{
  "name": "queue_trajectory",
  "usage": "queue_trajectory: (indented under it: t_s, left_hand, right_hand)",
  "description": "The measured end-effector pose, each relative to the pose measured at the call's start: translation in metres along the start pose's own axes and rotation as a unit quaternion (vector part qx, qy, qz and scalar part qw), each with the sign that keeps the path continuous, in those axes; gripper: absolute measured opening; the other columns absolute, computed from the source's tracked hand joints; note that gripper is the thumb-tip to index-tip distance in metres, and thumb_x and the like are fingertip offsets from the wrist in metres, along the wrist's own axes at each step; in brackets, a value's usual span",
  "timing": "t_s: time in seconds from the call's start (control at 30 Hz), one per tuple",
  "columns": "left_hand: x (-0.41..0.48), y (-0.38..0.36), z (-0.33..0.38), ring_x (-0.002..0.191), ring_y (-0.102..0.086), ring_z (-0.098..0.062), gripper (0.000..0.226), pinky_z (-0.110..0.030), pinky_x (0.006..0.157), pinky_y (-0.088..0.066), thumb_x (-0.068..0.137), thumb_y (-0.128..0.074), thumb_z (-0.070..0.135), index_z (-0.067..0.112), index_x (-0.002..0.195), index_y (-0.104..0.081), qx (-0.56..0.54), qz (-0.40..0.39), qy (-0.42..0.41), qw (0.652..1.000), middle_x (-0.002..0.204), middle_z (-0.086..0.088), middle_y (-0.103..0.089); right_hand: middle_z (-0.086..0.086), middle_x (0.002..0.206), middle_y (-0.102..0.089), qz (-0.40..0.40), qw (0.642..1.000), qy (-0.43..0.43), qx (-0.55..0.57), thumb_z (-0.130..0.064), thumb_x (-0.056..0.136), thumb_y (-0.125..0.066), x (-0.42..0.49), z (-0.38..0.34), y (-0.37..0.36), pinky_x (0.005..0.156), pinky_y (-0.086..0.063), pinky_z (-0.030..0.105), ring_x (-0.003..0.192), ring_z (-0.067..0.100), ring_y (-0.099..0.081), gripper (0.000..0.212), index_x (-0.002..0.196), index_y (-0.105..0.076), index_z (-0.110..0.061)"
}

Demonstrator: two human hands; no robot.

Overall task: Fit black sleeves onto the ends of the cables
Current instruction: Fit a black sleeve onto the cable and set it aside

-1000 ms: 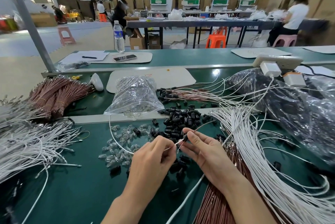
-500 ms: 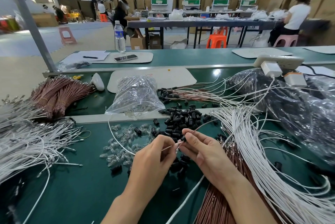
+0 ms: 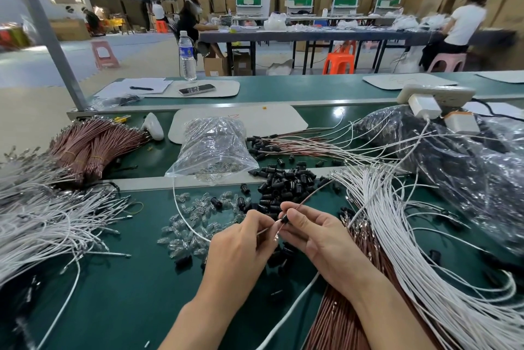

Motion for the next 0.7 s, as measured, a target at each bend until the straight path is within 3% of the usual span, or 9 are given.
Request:
queue_trajectory:
  t_s: [0.2, 0.33, 0.47, 0.7]
  left_hand:
    - [-0.002, -0.002, 0.000, 0.050, -0.054, -0.006, 0.017, -0.029, 0.044, -0.047, 0.096, -0.055, 0.040, 0.026, 0.088, -0.050, -0.007, 0.005, 0.006, 1.000, 0.061, 0.012, -0.059]
    - [-0.003, -0.002, 0.000, 0.055, -0.055, -0.007, 0.021, -0.024, 0.048, -0.045, 0.090, -0.066, 0.030, 0.031, 0.091, -0.045, -0.029, -0.002, 0.012, 1.000, 0.064, 0.013, -0.060]
    - [-0.004, -0.004, 0.001, 0.058, -0.055, -0.006, 0.013, -0.021, 0.052, -0.044, 0.095, -0.059, 0.035, 0.029, 0.092, -0.048, -0.075, -0.018, 0.020, 0.997, 0.067, 0.015, -0.058]
    - [-0.006, -0.007, -0.004, 0.066, -0.060, -0.007, 0.010, -0.020, 0.058, -0.045, 0.090, -0.053, 0.040, 0.036, 0.093, -0.045, -0.097, -0.041, 0.050, 0.993, 0.068, 0.014, -0.063]
  right_hand:
    - [0.012, 0.094, -0.075, -0.005, 0.999, -0.019, 0.033, -0.010, 0.080, -0.072, -0.003, 0.002, -0.005, 0.075, -0.060, 0.025, 0.082, 0.018, -0.074, 0.017, 0.095, -0.082, -0.008]
    - [0.014, 0.093, -0.074, -0.011, 0.997, -0.035, 0.064, -0.006, 0.078, -0.071, -0.005, 0.003, -0.008, 0.075, -0.062, 0.028, 0.081, 0.021, -0.074, 0.017, 0.093, -0.079, -0.004]
    - [0.014, 0.092, -0.073, -0.017, 0.996, -0.042, 0.077, -0.004, 0.080, -0.069, -0.007, 0.002, -0.010, 0.082, -0.062, 0.030, 0.082, 0.021, -0.074, 0.020, 0.100, -0.072, 0.000]
    - [0.016, 0.091, -0.074, -0.008, 0.996, -0.043, 0.081, -0.002, 0.077, -0.069, -0.008, 0.002, -0.011, 0.071, -0.062, 0.027, 0.080, 0.021, -0.075, 0.014, 0.086, -0.080, -0.004]
Point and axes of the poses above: each hand's wrist, its own x-axis towards the middle knuckle, its own y-axis out of the back of the hand, z = x × y, the point moved 6 cm from there along x, towards the middle knuckle
